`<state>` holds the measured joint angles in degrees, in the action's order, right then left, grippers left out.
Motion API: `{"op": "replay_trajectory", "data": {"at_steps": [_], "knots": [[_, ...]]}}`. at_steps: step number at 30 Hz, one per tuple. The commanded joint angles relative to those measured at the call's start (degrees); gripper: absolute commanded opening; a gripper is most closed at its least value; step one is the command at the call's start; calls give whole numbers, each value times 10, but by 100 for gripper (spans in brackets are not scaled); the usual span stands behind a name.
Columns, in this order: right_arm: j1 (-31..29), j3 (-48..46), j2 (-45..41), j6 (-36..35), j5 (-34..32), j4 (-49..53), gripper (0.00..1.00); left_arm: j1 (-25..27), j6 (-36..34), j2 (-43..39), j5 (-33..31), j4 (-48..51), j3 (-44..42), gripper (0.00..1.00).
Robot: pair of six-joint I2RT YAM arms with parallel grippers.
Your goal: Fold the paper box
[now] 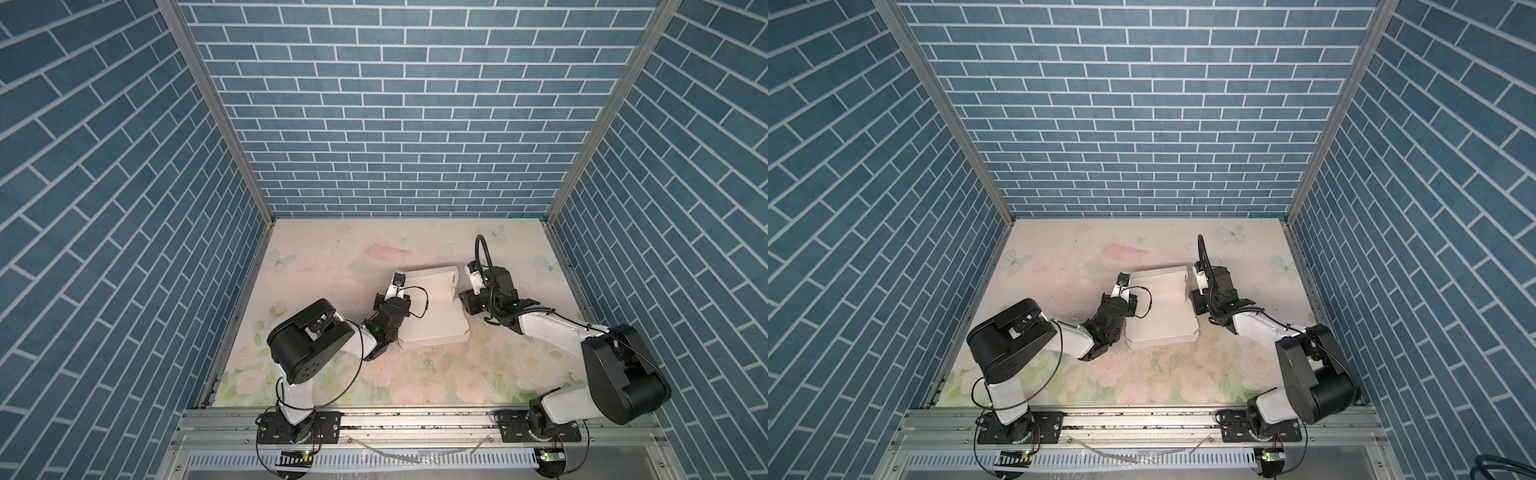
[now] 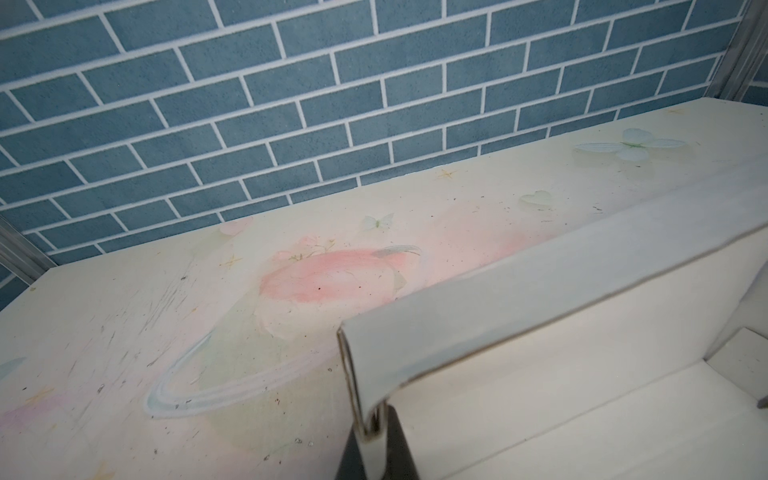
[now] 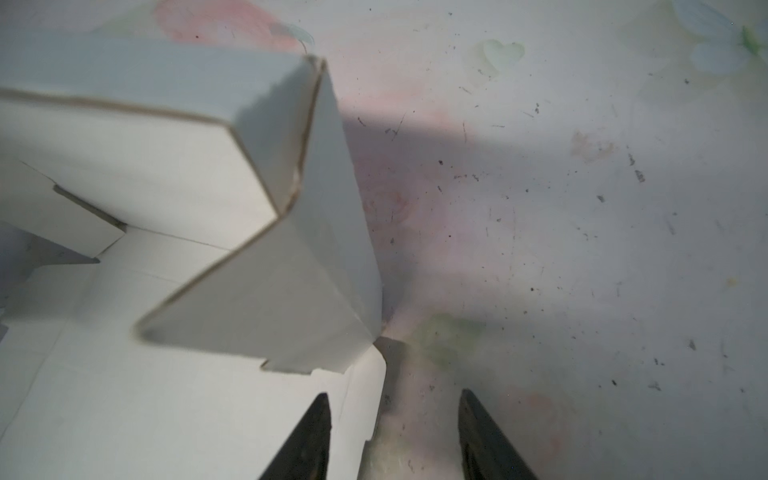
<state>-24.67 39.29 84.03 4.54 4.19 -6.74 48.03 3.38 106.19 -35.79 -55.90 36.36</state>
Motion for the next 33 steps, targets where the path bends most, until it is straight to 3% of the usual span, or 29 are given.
{"op": "replay_trajectory", "data": {"at_steps": [1,11,33], "knots": [[6,45,30,-22,25,-42,49,0,-12,47,36,140,-29,0],[17,110,131,-49,69,-90,43,0,-25,57,41,130,-30,0],[19,151,189,-71,100,-145,23,0,-31,77,54,130,-20,0]]}}
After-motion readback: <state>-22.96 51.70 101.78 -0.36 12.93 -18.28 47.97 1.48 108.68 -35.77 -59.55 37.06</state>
